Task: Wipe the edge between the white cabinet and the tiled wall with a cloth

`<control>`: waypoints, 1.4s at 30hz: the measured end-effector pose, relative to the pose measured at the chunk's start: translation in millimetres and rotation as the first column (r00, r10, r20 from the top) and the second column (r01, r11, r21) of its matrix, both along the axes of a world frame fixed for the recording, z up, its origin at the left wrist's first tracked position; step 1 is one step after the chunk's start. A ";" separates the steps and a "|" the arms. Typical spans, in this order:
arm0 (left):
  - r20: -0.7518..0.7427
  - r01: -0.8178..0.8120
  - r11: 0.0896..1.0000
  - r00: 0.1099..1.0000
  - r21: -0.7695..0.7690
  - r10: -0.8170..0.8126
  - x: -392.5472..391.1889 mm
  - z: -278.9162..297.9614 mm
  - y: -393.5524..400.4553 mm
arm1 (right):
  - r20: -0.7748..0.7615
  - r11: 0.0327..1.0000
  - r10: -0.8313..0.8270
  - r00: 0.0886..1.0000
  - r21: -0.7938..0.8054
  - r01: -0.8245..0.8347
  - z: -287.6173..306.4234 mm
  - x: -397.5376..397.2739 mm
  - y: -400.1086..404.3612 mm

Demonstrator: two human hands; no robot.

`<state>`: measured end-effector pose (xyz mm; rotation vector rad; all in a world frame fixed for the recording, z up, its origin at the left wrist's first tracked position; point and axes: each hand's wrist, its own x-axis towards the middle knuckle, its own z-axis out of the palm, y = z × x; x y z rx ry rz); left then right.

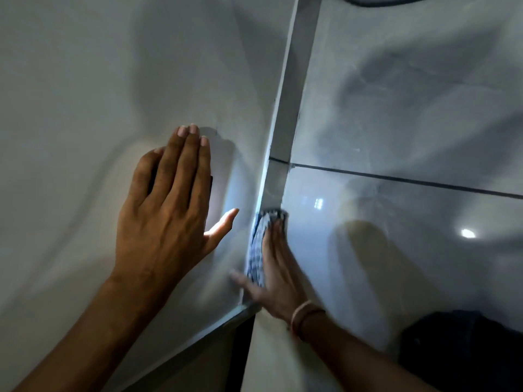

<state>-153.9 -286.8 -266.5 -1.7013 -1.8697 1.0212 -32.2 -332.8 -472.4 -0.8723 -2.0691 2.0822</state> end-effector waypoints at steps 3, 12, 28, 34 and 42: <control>0.041 -0.016 0.998 0.999 0.055 0.013 0.7 -3.5 -0.4 | -0.044 0.974 -0.225 0.973 0.013 0.226 2.9 -33.4 96.9; 0.453 -0.259 0.965 0.866 0.046 0.211 22.5 18.2 35.2 | 0.022 0.921 -0.256 0.966 -0.298 0.251 23.3 -60.8 234.2; 0.500 -0.685 0.237 -0.686 -0.689 -0.529 16.2 127.7 309.8 | 0.265 0.951 0.065 0.962 -0.309 0.021 312.5 8.7 545.4; 0.889 -0.925 0.089 -0.379 -0.369 -0.258 1.4 123.7 389.9 | 0.525 0.965 0.054 0.850 0.191 -0.180 316.0 -2.0 608.2; 0.981 -0.980 -0.049 -0.194 -0.195 -0.029 37.2 150.0 399.7 | 0.684 0.800 0.238 0.689 0.265 -0.539 312.5 -10.8 600.3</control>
